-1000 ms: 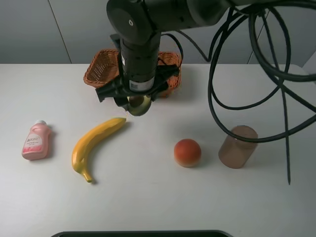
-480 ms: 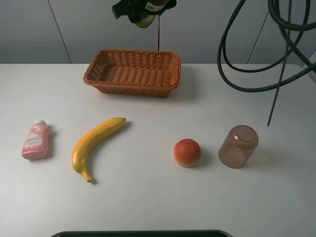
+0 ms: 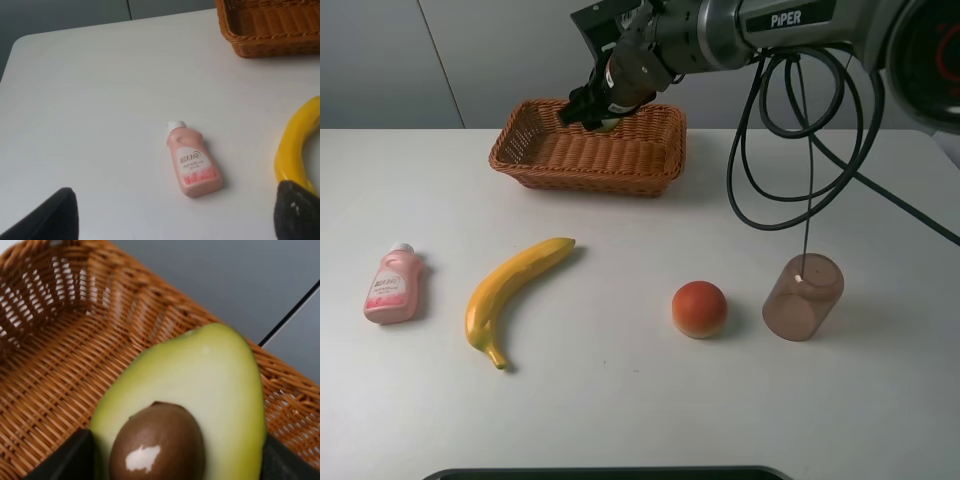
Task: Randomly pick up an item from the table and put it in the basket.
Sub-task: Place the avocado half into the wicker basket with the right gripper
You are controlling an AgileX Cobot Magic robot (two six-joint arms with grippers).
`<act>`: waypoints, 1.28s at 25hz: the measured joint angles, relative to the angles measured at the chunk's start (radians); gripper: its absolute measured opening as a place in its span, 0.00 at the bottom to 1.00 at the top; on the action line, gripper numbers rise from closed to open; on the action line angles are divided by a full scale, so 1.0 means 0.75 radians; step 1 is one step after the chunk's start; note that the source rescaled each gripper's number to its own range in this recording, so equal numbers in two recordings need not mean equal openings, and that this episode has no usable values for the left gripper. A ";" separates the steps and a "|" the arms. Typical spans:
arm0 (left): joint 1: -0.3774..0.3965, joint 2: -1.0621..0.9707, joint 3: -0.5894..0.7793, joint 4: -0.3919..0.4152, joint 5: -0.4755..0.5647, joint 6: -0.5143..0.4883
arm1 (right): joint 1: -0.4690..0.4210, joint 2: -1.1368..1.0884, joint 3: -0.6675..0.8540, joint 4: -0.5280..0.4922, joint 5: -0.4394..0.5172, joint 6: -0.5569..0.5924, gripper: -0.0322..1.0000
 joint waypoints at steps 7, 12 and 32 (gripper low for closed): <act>0.000 0.000 0.000 0.000 0.000 0.000 | 0.000 0.003 0.000 0.000 -0.030 0.000 0.03; 0.000 0.000 0.000 0.000 0.000 0.000 | 0.000 0.003 0.000 0.000 -0.020 -0.022 0.23; 0.000 0.000 0.000 0.000 0.000 0.000 | 0.000 -0.190 0.000 0.003 0.289 -0.182 0.99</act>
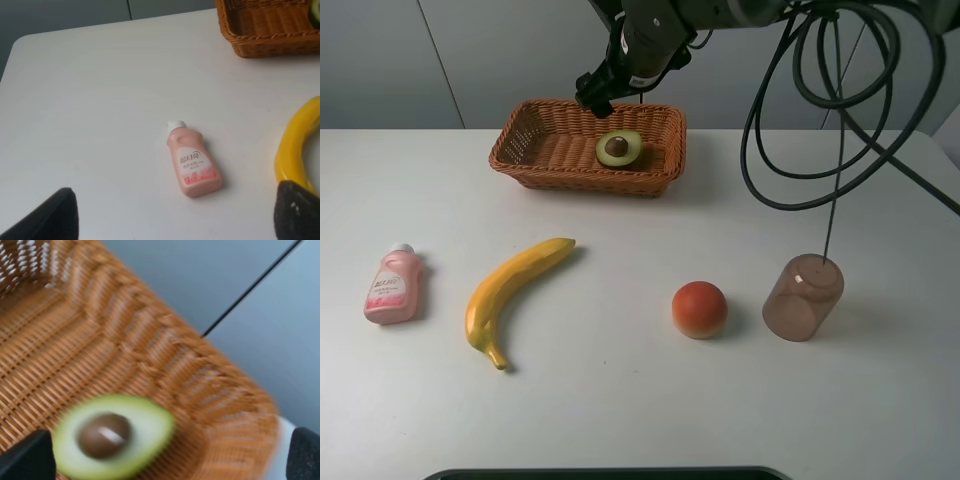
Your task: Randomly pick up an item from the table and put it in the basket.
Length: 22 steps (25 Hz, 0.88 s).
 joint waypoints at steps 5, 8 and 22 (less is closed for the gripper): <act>0.000 0.000 0.000 0.000 0.000 0.000 | -0.065 -0.242 0.000 0.148 0.082 -0.197 0.99; 0.000 0.000 0.000 0.000 0.000 0.000 | -0.144 -0.406 0.000 0.290 0.195 -0.383 0.99; 0.000 0.000 0.000 0.000 0.000 0.000 | -0.628 -1.027 0.081 0.554 0.767 -0.695 1.00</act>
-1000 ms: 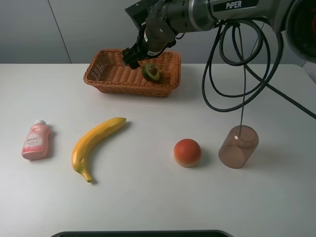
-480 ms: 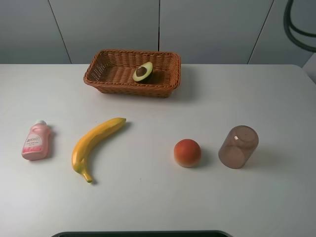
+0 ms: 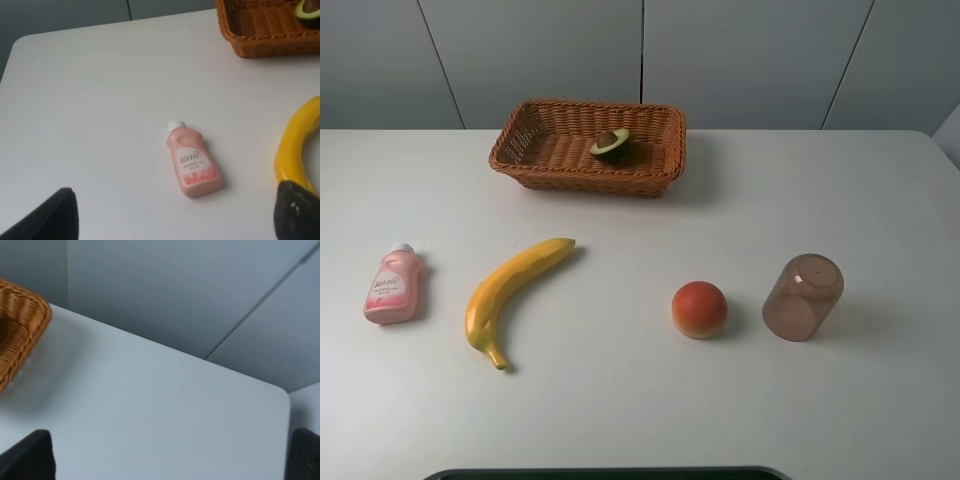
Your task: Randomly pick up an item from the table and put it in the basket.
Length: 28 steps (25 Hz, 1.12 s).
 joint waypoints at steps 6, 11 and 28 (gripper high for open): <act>0.000 0.000 0.000 0.000 0.000 0.000 | -0.087 -0.392 0.348 0.022 -0.002 0.017 1.00; 0.000 0.000 0.000 0.000 0.000 0.000 | -0.097 -0.819 0.675 0.050 -0.038 0.071 1.00; 0.000 0.000 0.000 0.000 0.000 -0.005 | -0.097 -1.681 1.398 0.189 -0.103 0.109 1.00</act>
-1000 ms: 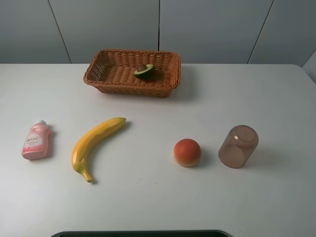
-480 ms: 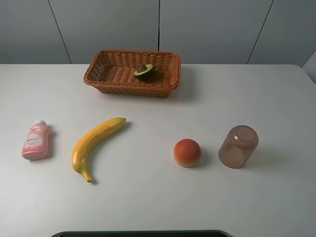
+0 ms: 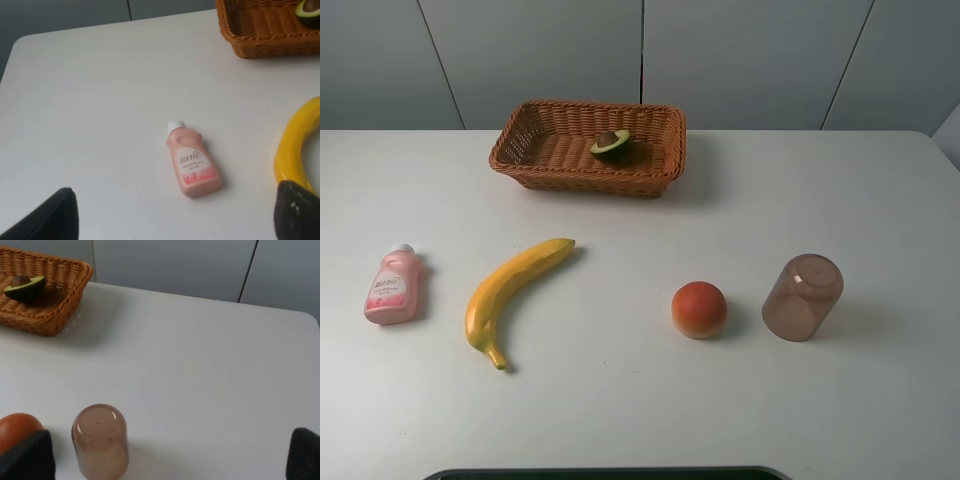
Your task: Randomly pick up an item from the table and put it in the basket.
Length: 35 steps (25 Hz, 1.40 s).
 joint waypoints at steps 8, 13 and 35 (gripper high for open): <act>0.000 0.000 0.000 0.000 0.000 0.000 | 0.000 -0.148 0.130 0.038 -0.031 0.002 1.00; 0.000 0.000 0.000 0.000 0.000 0.000 | 0.000 -0.150 0.158 0.058 -0.002 0.002 1.00; 0.000 0.000 0.000 0.000 0.000 0.000 | -0.184 -0.154 0.158 0.069 -0.002 -0.009 1.00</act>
